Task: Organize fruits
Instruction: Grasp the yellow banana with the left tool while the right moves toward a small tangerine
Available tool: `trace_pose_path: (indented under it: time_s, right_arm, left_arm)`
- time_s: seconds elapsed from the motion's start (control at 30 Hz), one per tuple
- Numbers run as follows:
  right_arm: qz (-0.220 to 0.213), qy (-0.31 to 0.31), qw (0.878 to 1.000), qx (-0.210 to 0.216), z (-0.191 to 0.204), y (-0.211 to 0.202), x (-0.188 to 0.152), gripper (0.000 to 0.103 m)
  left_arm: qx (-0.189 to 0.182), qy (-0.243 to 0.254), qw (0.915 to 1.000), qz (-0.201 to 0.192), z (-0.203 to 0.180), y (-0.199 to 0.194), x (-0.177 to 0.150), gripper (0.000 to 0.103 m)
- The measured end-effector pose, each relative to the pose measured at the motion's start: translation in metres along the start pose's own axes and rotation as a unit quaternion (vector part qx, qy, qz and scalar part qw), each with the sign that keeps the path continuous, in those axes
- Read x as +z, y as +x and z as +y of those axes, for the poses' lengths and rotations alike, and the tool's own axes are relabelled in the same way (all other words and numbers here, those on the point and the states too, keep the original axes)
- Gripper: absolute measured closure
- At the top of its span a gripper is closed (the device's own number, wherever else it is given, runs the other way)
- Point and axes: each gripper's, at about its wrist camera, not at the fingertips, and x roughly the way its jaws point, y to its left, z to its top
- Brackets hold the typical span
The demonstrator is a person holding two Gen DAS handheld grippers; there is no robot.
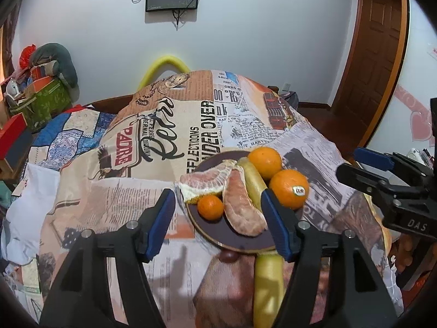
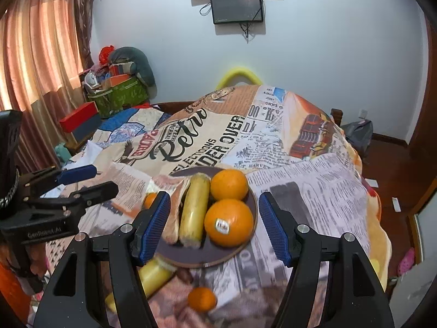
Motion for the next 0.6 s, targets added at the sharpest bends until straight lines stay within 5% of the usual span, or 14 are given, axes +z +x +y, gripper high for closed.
trace_pose_path:
  time_s: [0.6]
  right_arm:
    - [0.059, 0.030, 0.998, -0.010, -0.005, -0.014, -0.075, 0.039]
  left_arm:
    - [-0.021, 0.001, 0.9943, 0.105, -0.023, 0.028, -0.073, 0.038]
